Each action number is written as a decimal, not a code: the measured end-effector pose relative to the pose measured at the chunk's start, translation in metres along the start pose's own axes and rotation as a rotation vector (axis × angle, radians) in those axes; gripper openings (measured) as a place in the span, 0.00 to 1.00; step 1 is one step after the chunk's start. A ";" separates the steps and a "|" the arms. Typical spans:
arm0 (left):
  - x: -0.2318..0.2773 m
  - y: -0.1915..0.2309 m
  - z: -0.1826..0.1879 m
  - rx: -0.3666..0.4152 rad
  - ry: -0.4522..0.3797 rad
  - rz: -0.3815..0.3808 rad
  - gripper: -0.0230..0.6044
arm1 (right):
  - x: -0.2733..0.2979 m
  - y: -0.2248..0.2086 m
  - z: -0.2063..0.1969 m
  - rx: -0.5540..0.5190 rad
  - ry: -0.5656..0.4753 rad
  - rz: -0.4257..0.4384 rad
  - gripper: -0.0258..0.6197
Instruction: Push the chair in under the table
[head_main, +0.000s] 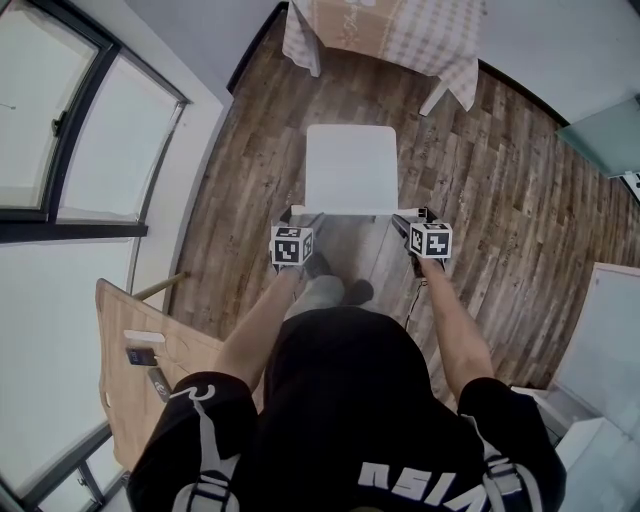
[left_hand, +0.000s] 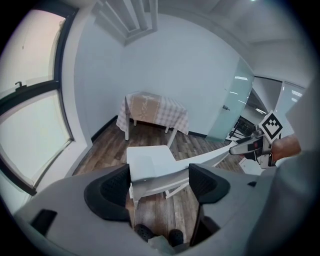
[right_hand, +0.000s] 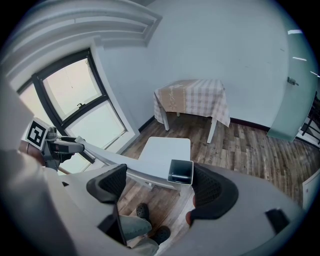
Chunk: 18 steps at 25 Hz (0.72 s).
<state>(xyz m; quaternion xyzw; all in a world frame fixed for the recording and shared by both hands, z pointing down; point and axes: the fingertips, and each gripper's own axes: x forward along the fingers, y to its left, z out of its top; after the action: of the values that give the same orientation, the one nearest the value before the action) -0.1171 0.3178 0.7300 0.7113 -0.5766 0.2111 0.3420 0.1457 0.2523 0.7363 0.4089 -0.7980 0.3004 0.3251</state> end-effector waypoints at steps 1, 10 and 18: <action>0.000 0.003 0.003 -0.009 -0.004 -0.008 0.64 | 0.002 0.002 0.002 0.004 -0.002 -0.002 0.69; 0.013 0.026 0.024 0.025 -0.009 -0.045 0.63 | 0.019 0.008 0.017 0.051 -0.002 -0.026 0.69; 0.028 0.041 0.046 0.086 -0.006 -0.095 0.63 | 0.031 0.012 0.033 0.085 -0.035 -0.071 0.68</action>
<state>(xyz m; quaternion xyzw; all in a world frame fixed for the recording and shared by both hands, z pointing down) -0.1544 0.2612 0.7289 0.7527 -0.5334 0.2171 0.3191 0.1123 0.2195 0.7371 0.4555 -0.7752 0.3152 0.3037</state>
